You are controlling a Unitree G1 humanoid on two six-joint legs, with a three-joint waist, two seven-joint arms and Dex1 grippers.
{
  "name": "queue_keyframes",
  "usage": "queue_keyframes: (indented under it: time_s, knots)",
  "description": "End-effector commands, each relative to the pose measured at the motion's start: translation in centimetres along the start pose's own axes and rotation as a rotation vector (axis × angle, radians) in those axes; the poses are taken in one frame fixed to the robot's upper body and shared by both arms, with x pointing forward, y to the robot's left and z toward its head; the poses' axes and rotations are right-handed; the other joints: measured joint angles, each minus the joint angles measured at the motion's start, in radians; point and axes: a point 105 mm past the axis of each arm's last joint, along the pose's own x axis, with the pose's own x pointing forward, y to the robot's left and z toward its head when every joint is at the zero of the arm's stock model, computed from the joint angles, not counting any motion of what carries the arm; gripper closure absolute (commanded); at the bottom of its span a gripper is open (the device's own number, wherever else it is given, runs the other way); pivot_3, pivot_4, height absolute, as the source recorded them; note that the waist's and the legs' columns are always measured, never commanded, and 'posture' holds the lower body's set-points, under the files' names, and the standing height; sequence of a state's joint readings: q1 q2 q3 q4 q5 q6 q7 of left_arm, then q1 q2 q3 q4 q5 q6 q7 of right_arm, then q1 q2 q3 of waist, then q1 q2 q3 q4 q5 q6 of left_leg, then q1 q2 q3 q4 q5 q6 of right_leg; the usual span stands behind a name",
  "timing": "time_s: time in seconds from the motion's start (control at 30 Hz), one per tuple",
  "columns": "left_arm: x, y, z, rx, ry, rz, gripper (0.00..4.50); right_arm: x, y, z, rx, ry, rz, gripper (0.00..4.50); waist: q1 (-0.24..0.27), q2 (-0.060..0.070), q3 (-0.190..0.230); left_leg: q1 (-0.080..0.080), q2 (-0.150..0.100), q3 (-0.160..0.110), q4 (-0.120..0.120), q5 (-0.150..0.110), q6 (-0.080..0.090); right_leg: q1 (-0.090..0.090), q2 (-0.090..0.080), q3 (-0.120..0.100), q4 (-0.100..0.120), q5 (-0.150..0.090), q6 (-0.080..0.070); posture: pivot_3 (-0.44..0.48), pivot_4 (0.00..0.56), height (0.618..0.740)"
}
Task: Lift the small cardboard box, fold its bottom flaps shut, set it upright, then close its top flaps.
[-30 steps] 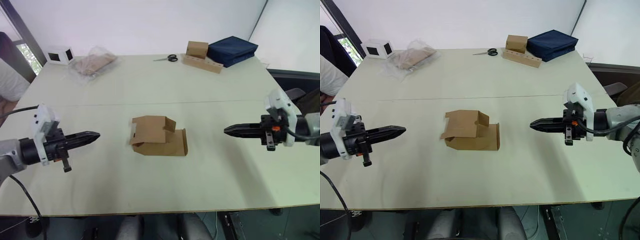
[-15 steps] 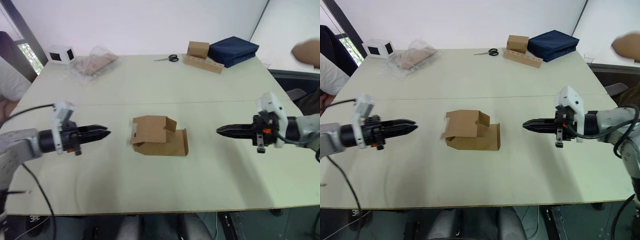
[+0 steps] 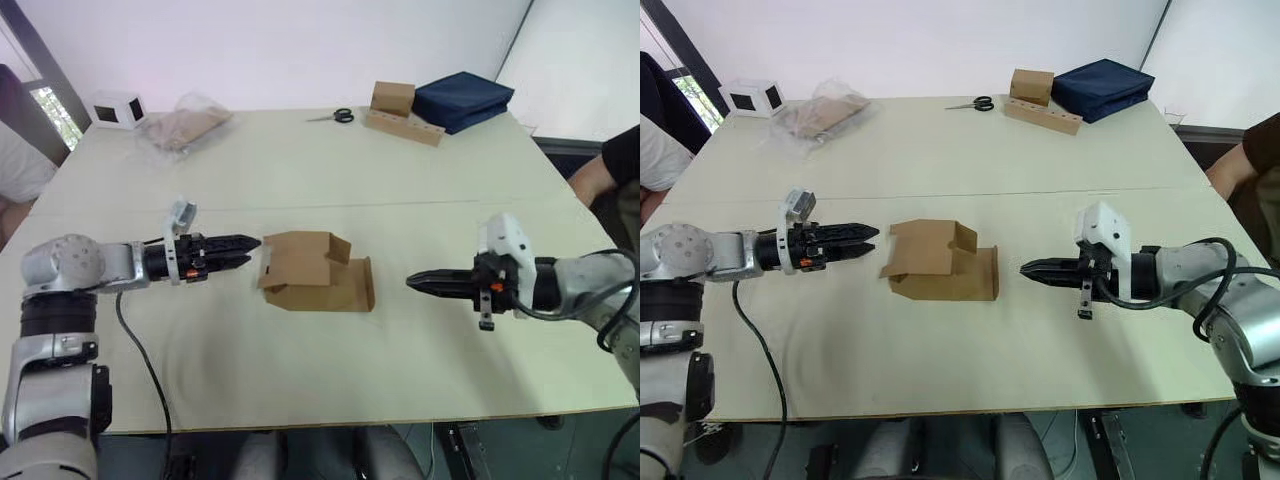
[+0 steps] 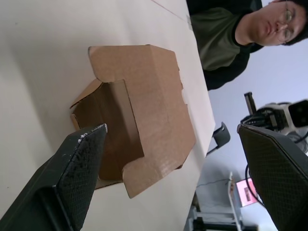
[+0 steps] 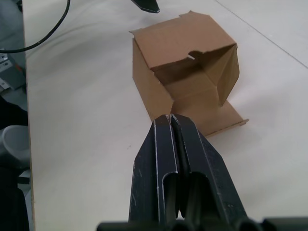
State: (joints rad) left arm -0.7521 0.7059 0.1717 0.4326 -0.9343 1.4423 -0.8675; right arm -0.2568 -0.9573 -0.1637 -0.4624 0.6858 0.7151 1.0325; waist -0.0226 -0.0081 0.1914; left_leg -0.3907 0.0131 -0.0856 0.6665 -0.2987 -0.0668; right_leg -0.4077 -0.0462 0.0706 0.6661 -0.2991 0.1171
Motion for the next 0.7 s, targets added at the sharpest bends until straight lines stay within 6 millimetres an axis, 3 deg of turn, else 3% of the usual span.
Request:
queue_keyframes:
  time_s: [0.03,0.7]
  knots:
    - [0.3,-0.3,0.5,-0.016,0.010,0.002,0.02,-0.2,0.4,1.2,-0.038,-0.038,-0.015,4.50,0.001,0.000,0.000,0.000,0.000,0.000,0.000,0.000,0.000,0.000,0.000,0.000,0.000,0.000,0.000,0.000,0.150,0.740]
    - [4.3,-0.2,-0.6,-0.048,0.057,-0.080,0.02,0.0,0.7,1.6,-0.025,-0.044,-0.040,4.50,0.003,0.000,0.000,0.000,0.000,0.000,0.000,0.000,0.000,0.000,0.000,0.000,0.000,0.000,0.000,0.000,0.150,0.740]
